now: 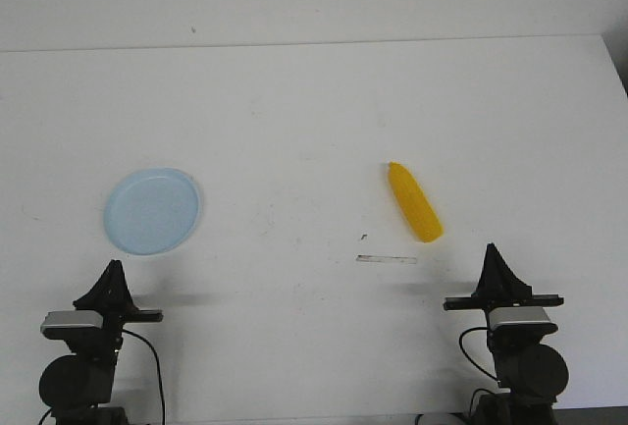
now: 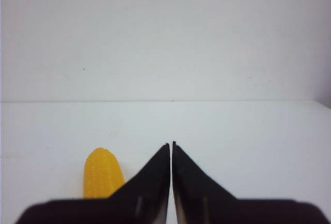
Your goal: Place corn on plate with both arms
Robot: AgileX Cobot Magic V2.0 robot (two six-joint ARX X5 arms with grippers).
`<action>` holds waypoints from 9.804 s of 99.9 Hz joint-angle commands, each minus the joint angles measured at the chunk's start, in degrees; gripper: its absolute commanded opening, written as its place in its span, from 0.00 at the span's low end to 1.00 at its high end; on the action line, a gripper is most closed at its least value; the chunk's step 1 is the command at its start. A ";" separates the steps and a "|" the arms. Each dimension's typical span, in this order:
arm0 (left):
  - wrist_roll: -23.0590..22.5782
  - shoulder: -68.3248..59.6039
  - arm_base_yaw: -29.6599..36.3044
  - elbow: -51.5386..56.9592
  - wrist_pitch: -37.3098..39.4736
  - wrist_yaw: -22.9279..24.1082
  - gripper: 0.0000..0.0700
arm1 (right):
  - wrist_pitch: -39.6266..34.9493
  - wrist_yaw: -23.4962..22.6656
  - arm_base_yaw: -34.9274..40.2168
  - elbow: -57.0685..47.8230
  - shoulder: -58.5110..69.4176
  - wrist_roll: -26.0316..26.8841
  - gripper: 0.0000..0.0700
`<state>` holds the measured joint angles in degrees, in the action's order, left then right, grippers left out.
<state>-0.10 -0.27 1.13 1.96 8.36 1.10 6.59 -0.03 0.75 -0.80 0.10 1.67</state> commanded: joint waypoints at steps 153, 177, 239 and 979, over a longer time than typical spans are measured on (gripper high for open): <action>4.70 -44.15 -0.09 34.84 -16.70 0.63 0.00 | 0.66 0.02 0.04 0.07 -0.02 -0.26 0.01; 14.34 -58.88 -0.79 47.25 -26.34 0.35 0.00 | 0.66 0.00 0.04 0.07 -0.02 -0.26 0.01; 20.35 -76.72 -25.83 56.33 -42.62 -25.59 0.16 | 0.66 0.00 0.04 0.07 -0.02 -0.26 0.01; -0.31 -15.87 0.33 24.22 -8.31 -0.46 0.00 | -20.68 0.00 7.34 -36.52 46.01 -4.90 0.01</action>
<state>-0.62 -16.16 1.52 25.96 -0.62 0.36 -14.11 -0.16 7.27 -34.94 40.32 -2.79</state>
